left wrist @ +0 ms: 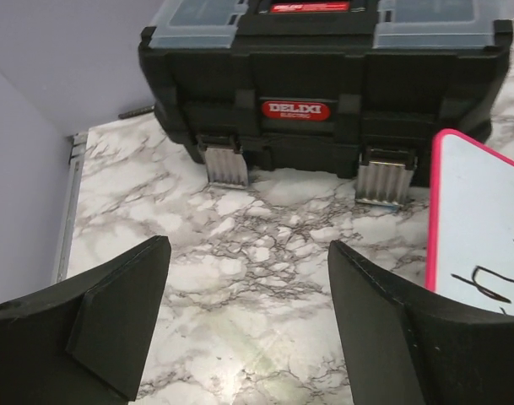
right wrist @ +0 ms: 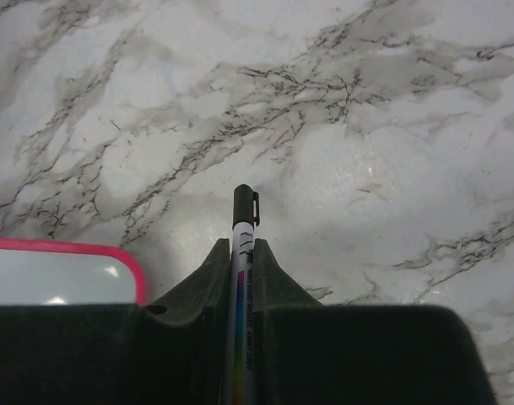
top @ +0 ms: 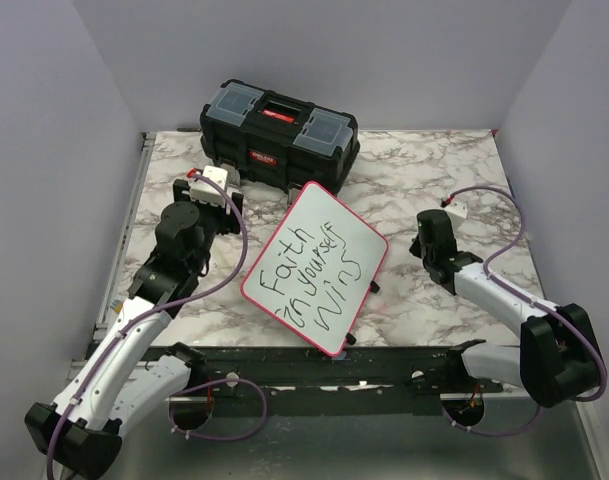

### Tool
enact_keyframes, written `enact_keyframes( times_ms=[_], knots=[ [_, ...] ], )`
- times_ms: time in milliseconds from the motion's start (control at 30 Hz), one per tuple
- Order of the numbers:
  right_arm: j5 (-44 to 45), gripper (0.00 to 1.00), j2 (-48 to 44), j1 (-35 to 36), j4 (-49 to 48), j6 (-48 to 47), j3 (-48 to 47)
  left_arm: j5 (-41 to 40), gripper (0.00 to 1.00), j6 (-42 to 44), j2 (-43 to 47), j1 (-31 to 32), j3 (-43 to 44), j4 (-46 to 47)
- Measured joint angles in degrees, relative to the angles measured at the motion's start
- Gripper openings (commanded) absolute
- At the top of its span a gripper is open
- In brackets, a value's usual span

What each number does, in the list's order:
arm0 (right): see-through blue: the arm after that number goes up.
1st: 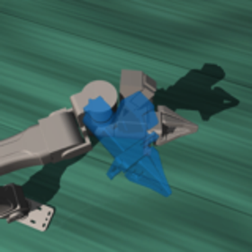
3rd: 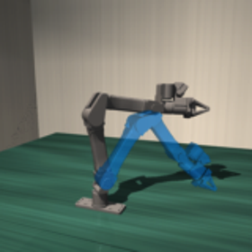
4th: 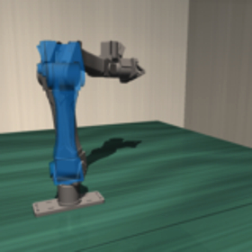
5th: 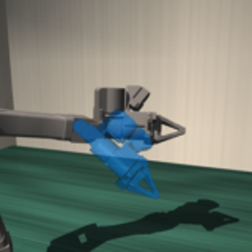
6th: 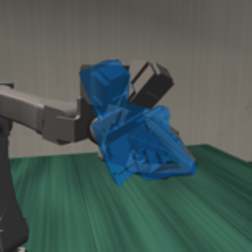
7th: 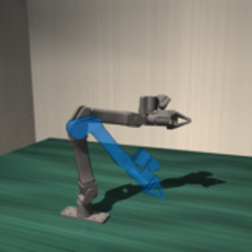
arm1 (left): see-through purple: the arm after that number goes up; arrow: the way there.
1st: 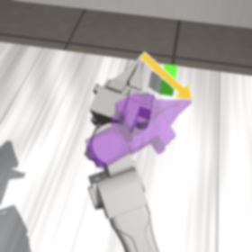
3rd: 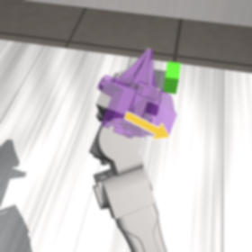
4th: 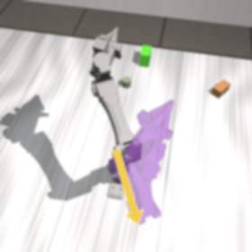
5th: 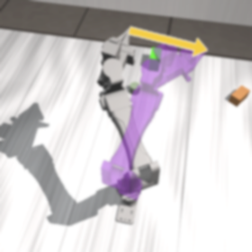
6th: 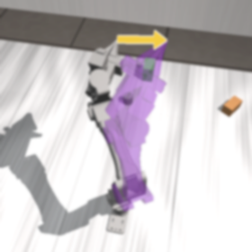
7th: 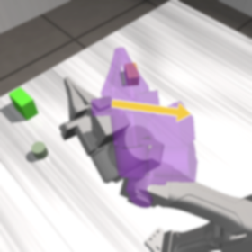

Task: Write a sentence on the whiteboard
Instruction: Put down the whiteboard marker at the center of the board.

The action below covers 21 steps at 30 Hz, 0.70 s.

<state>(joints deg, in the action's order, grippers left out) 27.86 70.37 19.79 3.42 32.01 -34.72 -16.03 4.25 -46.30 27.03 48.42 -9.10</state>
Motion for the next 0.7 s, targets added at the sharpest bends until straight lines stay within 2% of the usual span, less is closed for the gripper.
enact_keyframes(
  times_ms=[133,300,500,667,700],
  knots=[
    [-2.69,0.28,0.31,-1.16,-2.08,1.7,2.89,0.04,0.83,-2.34,-1.01,-4.5,0.0,-0.02],
    [-4.46,0.4,0.79,-1.14,-4.28,3.52,4.04,0.26,0.83,-4.46,-2.16,-6.36,0.26,-0.07],
    [-4.66,0.67,0.76,-1.14,-5.01,5.46,6.64,0.55,0.84,-5.42,-3.37,-7.02,0.35,-0.11],
    [-4.61,0.97,-1.53,-1.16,-3.72,6.4,7.26,1.07,0.88,-5.84,-3.48,-7.23,0.35,0.02],
    [-4.63,1.0,-2.58,-1.16,-3.34,6.56,7.26,1.16,0.89,-5.86,-3.48,-7.28,0.35,0.02]
  ],
)
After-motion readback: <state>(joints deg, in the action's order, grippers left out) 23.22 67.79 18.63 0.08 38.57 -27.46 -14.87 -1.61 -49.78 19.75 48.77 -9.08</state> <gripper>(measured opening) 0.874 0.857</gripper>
